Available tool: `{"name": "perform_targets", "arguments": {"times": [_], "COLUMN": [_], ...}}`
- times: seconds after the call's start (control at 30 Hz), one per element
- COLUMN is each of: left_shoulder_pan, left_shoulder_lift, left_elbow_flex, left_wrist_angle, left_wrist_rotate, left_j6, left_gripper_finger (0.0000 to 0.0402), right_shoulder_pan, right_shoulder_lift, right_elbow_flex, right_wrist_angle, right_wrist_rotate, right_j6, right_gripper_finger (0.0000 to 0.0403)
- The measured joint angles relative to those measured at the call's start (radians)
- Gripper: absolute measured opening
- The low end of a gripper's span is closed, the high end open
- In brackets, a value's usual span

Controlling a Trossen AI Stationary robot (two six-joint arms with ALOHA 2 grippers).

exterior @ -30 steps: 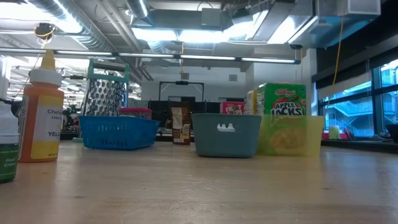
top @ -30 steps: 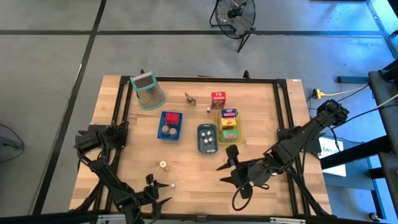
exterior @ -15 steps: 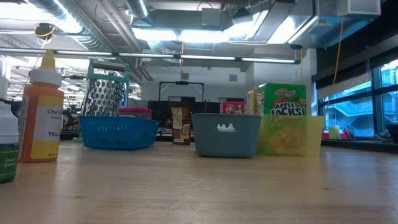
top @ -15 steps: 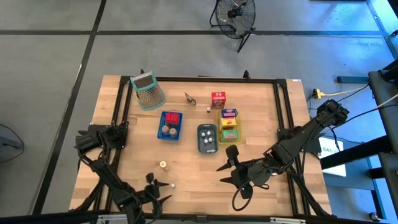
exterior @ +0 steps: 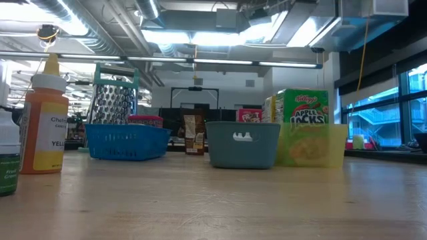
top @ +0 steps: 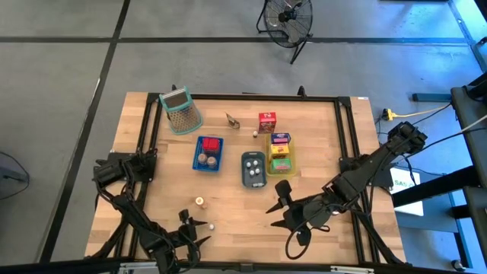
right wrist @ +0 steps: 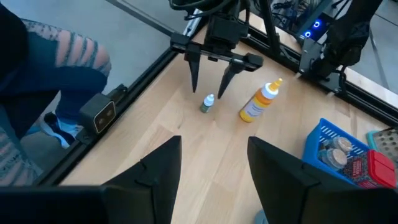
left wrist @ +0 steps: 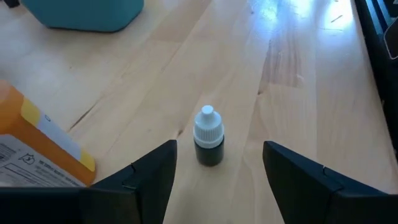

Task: Pick & Place Kitchen Items
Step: Put the small green food coloring into the green bin

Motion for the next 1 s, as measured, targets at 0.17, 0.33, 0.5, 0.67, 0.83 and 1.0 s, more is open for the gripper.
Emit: {"name": "perform_targets", "arguments": {"times": [0.17, 0.33, 0.5, 0.67, 0.83, 1.0], "left_shoulder_pan": [0.015, 0.019, 0.018, 0.024, 0.029, 0.029], "left_shoulder_lift": [0.004, 0.017, 0.017, 0.017, 0.017, 0.046], "left_elbow_flex": [0.000, 0.000, 0.000, 0.000, 0.000, 0.000], "left_wrist_angle": [0.002, 0.008, 0.007, 0.008, 0.008, 0.015], "left_wrist_rotate": [0.001, 0.016, 0.017, 0.012, 0.003, -0.004], "left_j6": [0.027, 0.012, 0.011, 0.028, 0.037, 0.013], "left_gripper_finger": [0.0233, 0.0235, 0.0232, 0.0232, 0.0234, 0.0235], "right_shoulder_pan": [-0.001, -0.006, -0.007, -0.010, -0.018, -0.022], "right_shoulder_lift": [0.000, 0.000, 0.002, 0.004, 0.005, 0.005], "right_elbow_flex": [0.000, 0.000, 0.000, 0.000, 0.000, 0.000], "right_wrist_angle": [0.004, 0.004, 0.006, 0.006, 0.005, 0.005], "right_wrist_rotate": [0.000, 0.000, 0.000, 0.000, 0.000, 0.000], "right_j6": [0.000, 0.003, 0.003, 0.003, 0.003, 0.011], "right_gripper_finger": [0.0185, 0.0185, 0.0185, 0.0185, 0.0185, 0.0185]}}
